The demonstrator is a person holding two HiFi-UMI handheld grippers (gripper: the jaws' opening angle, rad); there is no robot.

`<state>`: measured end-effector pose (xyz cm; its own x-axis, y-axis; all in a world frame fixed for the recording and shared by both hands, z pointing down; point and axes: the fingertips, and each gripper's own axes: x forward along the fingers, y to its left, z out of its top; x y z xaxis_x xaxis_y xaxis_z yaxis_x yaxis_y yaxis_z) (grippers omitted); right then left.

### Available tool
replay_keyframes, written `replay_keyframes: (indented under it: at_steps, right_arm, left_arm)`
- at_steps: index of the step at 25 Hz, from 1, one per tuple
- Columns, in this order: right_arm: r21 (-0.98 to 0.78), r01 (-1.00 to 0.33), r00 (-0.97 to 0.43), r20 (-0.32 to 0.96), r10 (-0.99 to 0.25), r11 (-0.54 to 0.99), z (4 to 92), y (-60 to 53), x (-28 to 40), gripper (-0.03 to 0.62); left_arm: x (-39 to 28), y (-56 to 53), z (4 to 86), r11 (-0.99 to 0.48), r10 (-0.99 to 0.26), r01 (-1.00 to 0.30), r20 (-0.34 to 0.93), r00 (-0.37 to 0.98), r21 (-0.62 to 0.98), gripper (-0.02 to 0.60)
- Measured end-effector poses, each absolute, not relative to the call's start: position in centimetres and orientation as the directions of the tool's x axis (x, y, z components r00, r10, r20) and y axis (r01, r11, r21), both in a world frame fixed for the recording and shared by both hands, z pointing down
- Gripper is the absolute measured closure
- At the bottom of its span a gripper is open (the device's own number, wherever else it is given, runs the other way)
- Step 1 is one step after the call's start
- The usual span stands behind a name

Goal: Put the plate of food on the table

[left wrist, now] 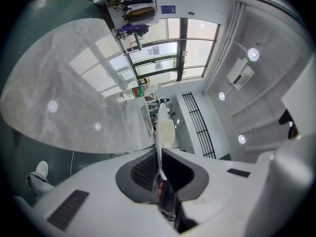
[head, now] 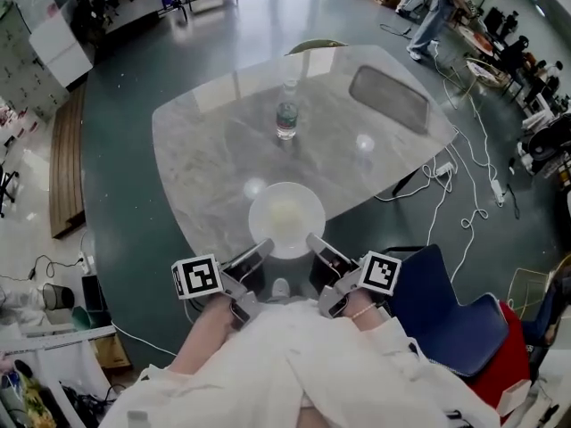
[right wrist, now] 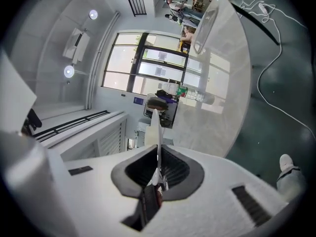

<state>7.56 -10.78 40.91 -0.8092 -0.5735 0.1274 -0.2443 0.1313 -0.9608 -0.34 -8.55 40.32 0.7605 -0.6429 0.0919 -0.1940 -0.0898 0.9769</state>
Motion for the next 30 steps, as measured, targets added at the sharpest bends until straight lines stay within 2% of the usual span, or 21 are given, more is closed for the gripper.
replay_keyframes:
  at_steps: [11,18,30]
  right_arm:
    - [-0.968,-0.222,-0.850,0.135,-0.510,0.114,42.3,-16.6,8.5,0.580]
    - [-0.979,-0.190,-0.869,0.135,-0.476,0.068,43.5,-16.0,7.3,0.580]
    - [-0.980,-0.193,-0.822,0.137,-0.553,0.043,44.1,-17.9,7.7,0.580]
  left_arm:
    - [0.6,-13.8,41.2,-0.072,-0.693,-0.223,0.112,0.712,0.972,0.555]
    - [-0.2,-12.8,42.1,0.024,-0.709,-0.206,0.162,0.686,0.978,0.555]
    - [-0.3,-15.0,42.3,0.035,-0.648,-0.220,0.189,0.738,0.975,0.555]
